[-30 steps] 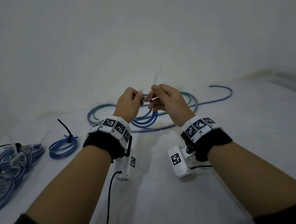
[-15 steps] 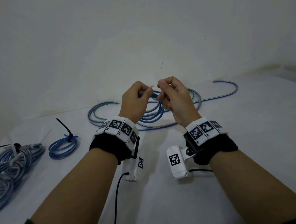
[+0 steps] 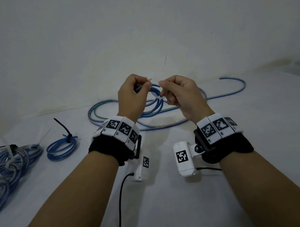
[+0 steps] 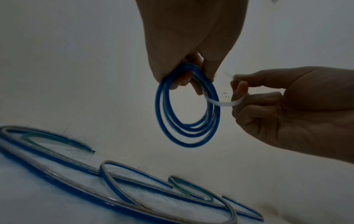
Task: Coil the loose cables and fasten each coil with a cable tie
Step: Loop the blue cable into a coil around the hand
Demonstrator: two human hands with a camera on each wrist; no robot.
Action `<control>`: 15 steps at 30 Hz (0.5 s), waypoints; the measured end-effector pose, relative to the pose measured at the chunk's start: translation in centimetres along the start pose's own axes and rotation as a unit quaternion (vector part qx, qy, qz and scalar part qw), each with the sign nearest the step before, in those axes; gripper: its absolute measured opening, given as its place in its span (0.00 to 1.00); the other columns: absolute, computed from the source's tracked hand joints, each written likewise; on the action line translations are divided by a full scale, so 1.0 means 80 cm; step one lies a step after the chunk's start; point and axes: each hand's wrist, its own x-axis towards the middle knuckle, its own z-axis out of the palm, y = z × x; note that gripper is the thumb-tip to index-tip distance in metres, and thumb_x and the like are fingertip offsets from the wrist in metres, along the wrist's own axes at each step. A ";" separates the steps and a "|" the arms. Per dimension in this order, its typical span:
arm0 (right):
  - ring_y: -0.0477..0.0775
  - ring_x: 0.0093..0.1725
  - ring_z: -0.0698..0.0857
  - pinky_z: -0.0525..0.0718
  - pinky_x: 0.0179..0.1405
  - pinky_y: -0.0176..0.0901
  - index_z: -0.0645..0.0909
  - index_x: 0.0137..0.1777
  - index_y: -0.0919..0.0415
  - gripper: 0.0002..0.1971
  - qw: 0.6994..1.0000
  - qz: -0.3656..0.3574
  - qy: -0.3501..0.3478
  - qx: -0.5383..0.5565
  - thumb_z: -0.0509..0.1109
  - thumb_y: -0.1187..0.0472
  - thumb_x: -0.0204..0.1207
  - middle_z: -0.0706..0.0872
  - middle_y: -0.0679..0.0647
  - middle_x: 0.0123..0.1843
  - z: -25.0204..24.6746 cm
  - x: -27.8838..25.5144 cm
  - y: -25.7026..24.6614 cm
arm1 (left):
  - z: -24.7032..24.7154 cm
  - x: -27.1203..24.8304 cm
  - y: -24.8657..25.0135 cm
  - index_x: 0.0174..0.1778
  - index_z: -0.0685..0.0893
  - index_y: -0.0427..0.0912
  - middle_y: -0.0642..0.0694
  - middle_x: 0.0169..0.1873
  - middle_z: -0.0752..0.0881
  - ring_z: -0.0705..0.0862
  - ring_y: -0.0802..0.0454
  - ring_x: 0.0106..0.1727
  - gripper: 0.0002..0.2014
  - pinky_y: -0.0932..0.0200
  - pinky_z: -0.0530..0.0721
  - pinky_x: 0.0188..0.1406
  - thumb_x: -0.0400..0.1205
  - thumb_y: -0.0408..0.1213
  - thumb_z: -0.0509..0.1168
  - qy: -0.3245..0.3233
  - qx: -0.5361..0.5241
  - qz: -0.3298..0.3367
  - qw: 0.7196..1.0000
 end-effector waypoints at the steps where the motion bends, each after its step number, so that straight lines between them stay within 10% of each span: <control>1: 0.45 0.18 0.68 0.65 0.22 0.38 0.78 0.35 0.64 0.08 1.000 0.004 -0.003 -0.004 0.68 0.68 0.76 0.81 0.55 0.24 -0.001 0.000 -0.001 | 0.001 -0.001 0.000 0.37 0.79 0.48 0.54 0.35 0.83 0.82 0.61 0.38 0.09 0.68 0.81 0.42 0.78 0.30 0.67 -0.002 0.003 0.004 1.000; 15: 0.42 0.15 0.66 0.64 0.16 0.32 0.75 0.32 0.67 0.11 0.999 0.030 -0.010 -0.003 0.66 0.71 0.76 0.77 0.60 0.26 0.000 -0.001 0.003 | 0.002 -0.007 -0.004 0.40 0.81 0.40 0.56 0.33 0.82 0.81 0.68 0.35 0.04 0.74 0.77 0.38 0.78 0.28 0.67 -0.022 0.041 0.037 0.998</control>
